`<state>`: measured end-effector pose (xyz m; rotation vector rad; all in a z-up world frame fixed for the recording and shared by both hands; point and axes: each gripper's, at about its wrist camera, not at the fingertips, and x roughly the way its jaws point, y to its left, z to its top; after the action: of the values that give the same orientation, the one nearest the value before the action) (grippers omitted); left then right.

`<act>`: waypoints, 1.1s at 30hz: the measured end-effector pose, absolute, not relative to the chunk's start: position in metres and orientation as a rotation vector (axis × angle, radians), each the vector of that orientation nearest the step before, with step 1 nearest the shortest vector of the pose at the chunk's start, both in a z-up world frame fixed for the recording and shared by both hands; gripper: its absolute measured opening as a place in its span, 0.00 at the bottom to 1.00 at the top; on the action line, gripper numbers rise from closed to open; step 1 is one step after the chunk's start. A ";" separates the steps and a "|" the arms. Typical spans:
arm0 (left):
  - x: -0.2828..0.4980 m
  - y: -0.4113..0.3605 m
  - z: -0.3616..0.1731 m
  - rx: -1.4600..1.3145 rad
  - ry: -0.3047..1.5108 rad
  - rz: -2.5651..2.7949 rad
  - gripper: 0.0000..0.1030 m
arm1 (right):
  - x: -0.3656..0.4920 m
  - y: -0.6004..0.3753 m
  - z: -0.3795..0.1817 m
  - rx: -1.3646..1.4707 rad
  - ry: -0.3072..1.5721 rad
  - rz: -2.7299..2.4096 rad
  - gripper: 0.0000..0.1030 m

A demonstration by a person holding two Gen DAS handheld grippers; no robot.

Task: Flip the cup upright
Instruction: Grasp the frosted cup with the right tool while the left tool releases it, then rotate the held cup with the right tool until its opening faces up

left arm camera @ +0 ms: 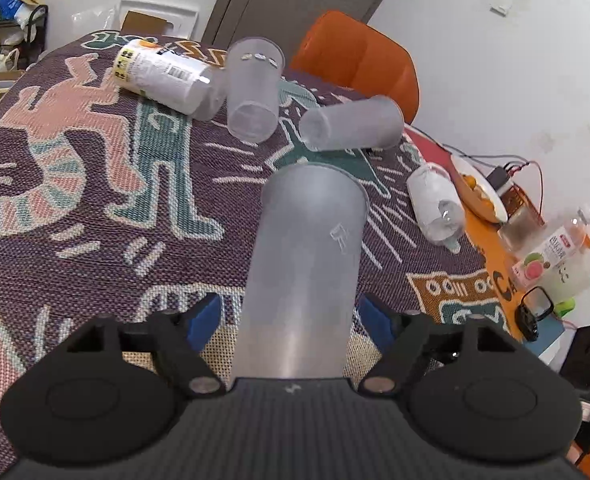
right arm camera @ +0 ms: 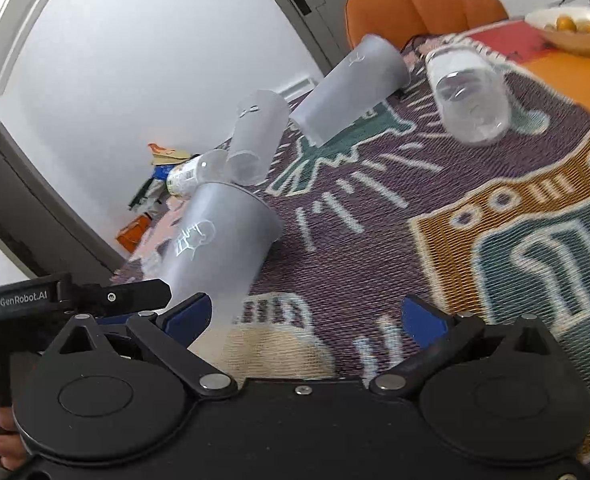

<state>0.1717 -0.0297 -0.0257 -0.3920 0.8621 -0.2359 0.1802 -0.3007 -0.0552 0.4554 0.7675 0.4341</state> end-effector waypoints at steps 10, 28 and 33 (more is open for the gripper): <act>0.168 -0.007 -0.012 -0.370 0.791 -0.167 0.82 | 0.210 -0.281 -0.056 0.608 0.812 0.545 1.00; 0.168 0.053 -0.019 -0.385 0.759 0.080 0.96 | 0.279 -0.235 -0.067 0.732 0.976 0.560 1.00; 0.164 0.070 -0.022 -0.413 0.756 0.112 0.96 | 0.289 -0.220 -0.068 0.696 1.007 0.561 1.00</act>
<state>0.1645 0.0696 -0.0216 -0.4135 0.7556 0.1123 0.2889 -0.2202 -0.0682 0.6961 1.0068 0.5611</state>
